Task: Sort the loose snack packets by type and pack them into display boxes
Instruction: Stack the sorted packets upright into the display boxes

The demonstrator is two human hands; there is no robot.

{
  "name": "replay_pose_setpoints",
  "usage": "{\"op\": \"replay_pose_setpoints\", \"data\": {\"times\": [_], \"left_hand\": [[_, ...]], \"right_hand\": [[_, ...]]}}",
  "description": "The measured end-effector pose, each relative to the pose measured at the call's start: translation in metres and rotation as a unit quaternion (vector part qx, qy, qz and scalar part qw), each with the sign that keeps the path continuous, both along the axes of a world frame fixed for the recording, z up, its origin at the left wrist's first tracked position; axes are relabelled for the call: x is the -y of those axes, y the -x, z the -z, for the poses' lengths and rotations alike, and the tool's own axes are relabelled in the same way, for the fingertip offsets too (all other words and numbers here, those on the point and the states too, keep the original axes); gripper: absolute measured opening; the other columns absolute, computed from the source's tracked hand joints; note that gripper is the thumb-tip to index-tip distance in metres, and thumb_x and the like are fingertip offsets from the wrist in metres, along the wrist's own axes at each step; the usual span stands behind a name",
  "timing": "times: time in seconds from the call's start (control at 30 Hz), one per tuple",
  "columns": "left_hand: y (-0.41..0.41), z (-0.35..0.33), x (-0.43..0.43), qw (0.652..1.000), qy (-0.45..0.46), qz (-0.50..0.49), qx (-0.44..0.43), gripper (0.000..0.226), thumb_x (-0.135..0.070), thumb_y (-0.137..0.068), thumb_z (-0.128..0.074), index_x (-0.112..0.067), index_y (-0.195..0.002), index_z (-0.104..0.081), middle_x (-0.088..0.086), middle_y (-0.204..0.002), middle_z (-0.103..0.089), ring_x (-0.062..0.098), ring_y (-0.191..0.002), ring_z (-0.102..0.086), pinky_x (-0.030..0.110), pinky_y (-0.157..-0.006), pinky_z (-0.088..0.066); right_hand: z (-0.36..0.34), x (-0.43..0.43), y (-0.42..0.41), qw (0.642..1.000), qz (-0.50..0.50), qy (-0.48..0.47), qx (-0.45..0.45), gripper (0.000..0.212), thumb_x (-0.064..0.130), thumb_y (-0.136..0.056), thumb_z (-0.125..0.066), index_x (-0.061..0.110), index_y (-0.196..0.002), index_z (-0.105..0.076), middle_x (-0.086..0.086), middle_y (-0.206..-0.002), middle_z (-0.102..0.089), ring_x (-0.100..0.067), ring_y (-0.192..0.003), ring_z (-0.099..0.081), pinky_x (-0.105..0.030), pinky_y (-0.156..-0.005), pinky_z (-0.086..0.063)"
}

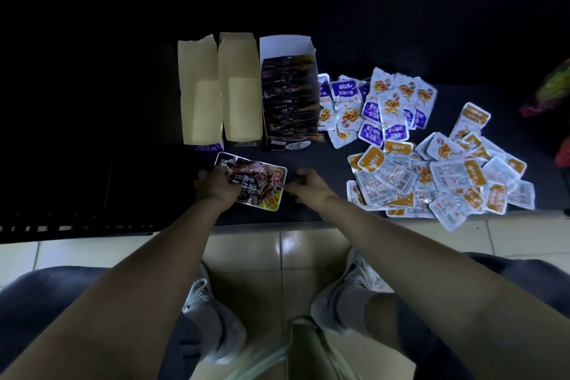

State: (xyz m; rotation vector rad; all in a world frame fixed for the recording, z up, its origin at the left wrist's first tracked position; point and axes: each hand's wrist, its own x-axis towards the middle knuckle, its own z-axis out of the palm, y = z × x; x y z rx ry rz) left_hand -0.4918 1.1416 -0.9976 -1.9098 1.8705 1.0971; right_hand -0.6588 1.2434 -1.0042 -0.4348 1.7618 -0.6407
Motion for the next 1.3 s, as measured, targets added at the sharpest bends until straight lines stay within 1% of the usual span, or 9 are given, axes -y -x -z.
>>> {"op": "replay_pose_setpoints", "data": {"times": [0.07, 0.23, 0.4, 0.57, 0.67, 0.77, 0.87, 1.07, 1.3], "left_hand": [[0.002, 0.003, 0.0, 1.0, -0.005, -0.012, -0.017, 0.051, -0.022, -0.089, -0.062, -0.012, -0.135, -0.045, 0.022, -0.138, -0.031, 0.039, -0.125, -0.038, 0.036, -0.101, -0.038], [0.002, 0.005, 0.0, 0.996, -0.043, -0.031, -0.067, 0.042, -0.019, -0.085, -0.068, 0.005, -0.113, -0.047, 0.017, -0.103, -0.057, 0.036, -0.105, -0.059, 0.032, -0.076, -0.046], [0.006, -0.033, -0.002, 0.993, 0.051, 0.062, -0.088, 0.084, -0.018, -0.073, -0.08, -0.022, -0.141, -0.031, 0.011, -0.14, -0.035, 0.032, -0.129, -0.036, 0.041, -0.106, -0.036], [0.01, -0.064, -0.01, 0.952, -0.043, 0.147, -0.266, 0.006, -0.004, -0.085, -0.069, -0.009, -0.086, -0.066, 0.006, -0.083, -0.067, 0.01, -0.078, -0.063, 0.032, -0.081, -0.05], [0.018, -0.087, -0.015, 0.939, -0.005, 0.081, -0.335, 0.016, -0.003, -0.092, -0.06, -0.014, -0.08, -0.06, -0.003, -0.078, -0.064, 0.0, -0.065, -0.057, 0.019, -0.066, -0.045], [0.029, -0.11, -0.014, 0.915, -0.01, 0.004, -0.403, 0.013, -0.003, -0.091, -0.06, -0.013, -0.083, -0.062, 0.002, -0.08, -0.066, 0.003, -0.062, -0.06, 0.019, -0.066, -0.049], [0.046, -0.123, -0.007, 0.911, 0.035, 0.004, -0.411, 0.009, -0.005, -0.092, -0.059, -0.007, -0.097, -0.066, 0.007, -0.091, -0.065, 0.009, -0.079, -0.059, 0.021, -0.078, -0.044], [0.066, -0.125, 0.018, 0.955, 0.076, 0.062, -0.281, 0.05, -0.017, -0.096, -0.054, -0.015, -0.144, -0.038, 0.005, -0.147, -0.039, 0.02, -0.127, -0.042, 0.018, -0.089, -0.035], [0.083, -0.12, 0.038, 0.961, 0.059, 0.108, -0.248, 0.057, -0.015, -0.098, -0.052, -0.013, -0.149, -0.026, 0.007, -0.151, -0.034, 0.023, -0.134, -0.037, 0.016, -0.091, -0.03]], "right_hand": [[0.006, 0.005, -0.005, 0.995, 0.084, -0.002, 0.053, 0.053, 0.012, -0.086, -0.069, 0.012, -0.13, -0.039, -0.007, -0.112, -0.057, -0.024, -0.106, -0.058, -0.034, -0.088, -0.05], [0.004, 0.006, -0.002, 0.998, 0.037, 0.016, 0.044, 0.024, 0.003, -0.085, -0.069, 0.002, -0.108, -0.065, -0.013, -0.107, -0.068, -0.022, -0.095, -0.063, -0.032, -0.088, -0.051], [-0.029, 0.0, 0.017, 0.995, -0.056, 0.074, 0.027, 0.029, 0.003, -0.085, -0.068, 0.006, -0.113, -0.064, -0.013, -0.109, -0.069, -0.022, -0.097, -0.066, -0.031, -0.089, -0.054], [-0.075, -0.007, 0.035, 0.988, -0.076, 0.131, 0.032, 0.015, 0.006, -0.085, -0.07, 0.005, -0.1, -0.069, -0.009, -0.092, -0.071, -0.017, -0.079, -0.067, -0.026, -0.079, -0.054], [-0.099, -0.012, 0.048, 0.986, -0.083, 0.14, 0.027, 0.008, 0.012, -0.085, -0.071, 0.019, -0.085, -0.068, 0.002, -0.086, -0.072, -0.012, -0.082, -0.066, -0.026, -0.08, -0.052], [-0.119, -0.015, 0.06, 0.986, -0.071, 0.151, 0.027, 0.031, 0.01, -0.087, -0.068, 0.022, -0.059, -0.063, 0.004, -0.07, -0.072, -0.013, -0.078, -0.068, -0.021, -0.063, -0.054], [-0.143, -0.008, 0.074, 0.974, -0.043, 0.221, -0.009, 0.027, 0.004, -0.091, -0.061, 0.016, -0.067, -0.063, -0.002, -0.078, -0.071, -0.013, -0.075, -0.068, -0.023, -0.066, -0.057], [-0.174, 0.041, 0.113, 0.918, 0.132, 0.372, -0.045, 0.01, 0.0, -0.092, -0.06, 0.002, -0.099, -0.066, -0.004, -0.093, -0.073, -0.018, -0.089, -0.071, -0.03, -0.087, -0.056], [-0.146, 0.096, 0.114, 0.916, 0.092, 0.371, -0.123, 0.019, 0.007, -0.092, -0.062, 0.002, -0.109, -0.069, -0.009, -0.106, -0.072, -0.018, -0.101, -0.067, -0.033, -0.096, -0.052]]}}
